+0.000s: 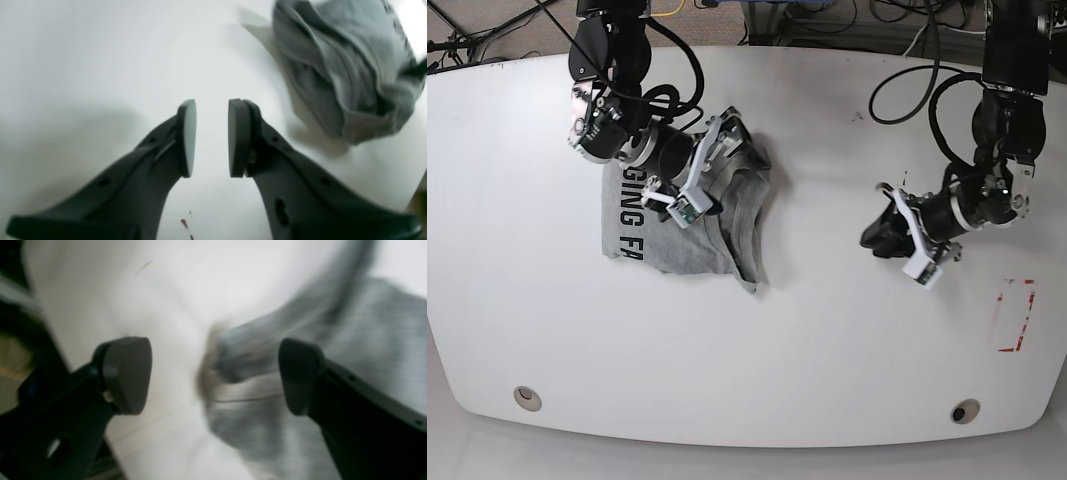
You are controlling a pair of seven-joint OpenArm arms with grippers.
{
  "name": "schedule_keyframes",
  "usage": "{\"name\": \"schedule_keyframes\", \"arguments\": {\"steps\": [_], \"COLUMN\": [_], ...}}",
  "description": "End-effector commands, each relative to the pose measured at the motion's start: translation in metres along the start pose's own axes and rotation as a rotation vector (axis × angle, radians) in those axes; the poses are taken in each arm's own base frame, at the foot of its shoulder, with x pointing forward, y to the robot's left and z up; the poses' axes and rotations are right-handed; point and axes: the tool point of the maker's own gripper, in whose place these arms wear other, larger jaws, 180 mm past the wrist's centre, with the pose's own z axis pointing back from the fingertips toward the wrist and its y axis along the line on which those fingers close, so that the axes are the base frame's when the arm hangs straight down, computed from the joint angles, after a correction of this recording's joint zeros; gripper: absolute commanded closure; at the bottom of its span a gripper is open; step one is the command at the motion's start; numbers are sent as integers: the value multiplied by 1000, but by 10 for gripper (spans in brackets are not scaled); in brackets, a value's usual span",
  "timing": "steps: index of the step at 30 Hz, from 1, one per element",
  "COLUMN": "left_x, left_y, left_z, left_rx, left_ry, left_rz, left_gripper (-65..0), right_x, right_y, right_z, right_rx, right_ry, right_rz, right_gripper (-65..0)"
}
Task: Fold the T-shirt properly
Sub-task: 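Move the left gripper back and grasp the shirt edge beside the right gripper, then fold the shirt edge over with both grippers, flattening the bundle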
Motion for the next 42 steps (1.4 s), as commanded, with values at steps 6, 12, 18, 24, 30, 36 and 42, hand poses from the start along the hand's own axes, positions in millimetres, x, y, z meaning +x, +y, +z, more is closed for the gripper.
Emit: {"name": "schedule_keyframes", "arguments": {"steps": [6,12,18,24,30,36,42], "left_x": [24,27,38,42,36,24,-9], "left_y": [-67,-120,-162,-190,-213,-221,-219], "left_z": [-28,-59,-84,-103,-111,-121,-131], "left_rx": [-76,-138,-179,-206,-229,-256,-270], "left_ry": [-23,-26,-48,-45,-34,-22,62], "left_rz": [-225,-296,-320,-330,-326,-288,-237], "left_gripper": [-147,-142,-140,-140,-139,-139,-139], "right_x": [19,23,27,21,8,-15,-33], "right_y": [-64,-114,-144,-174,-197,-205,-206], "right_z": [31,37,47,51,52,42,27], "right_rx": [-141,-202,-242,-274,-357,-384,-389], "right_ry": [-32,21,27,29,78,140,136], "right_rz": [56,68,75,39,63,35,18], "right_gripper": [-355,-106,-73,-70,-68,-67,-65]}}
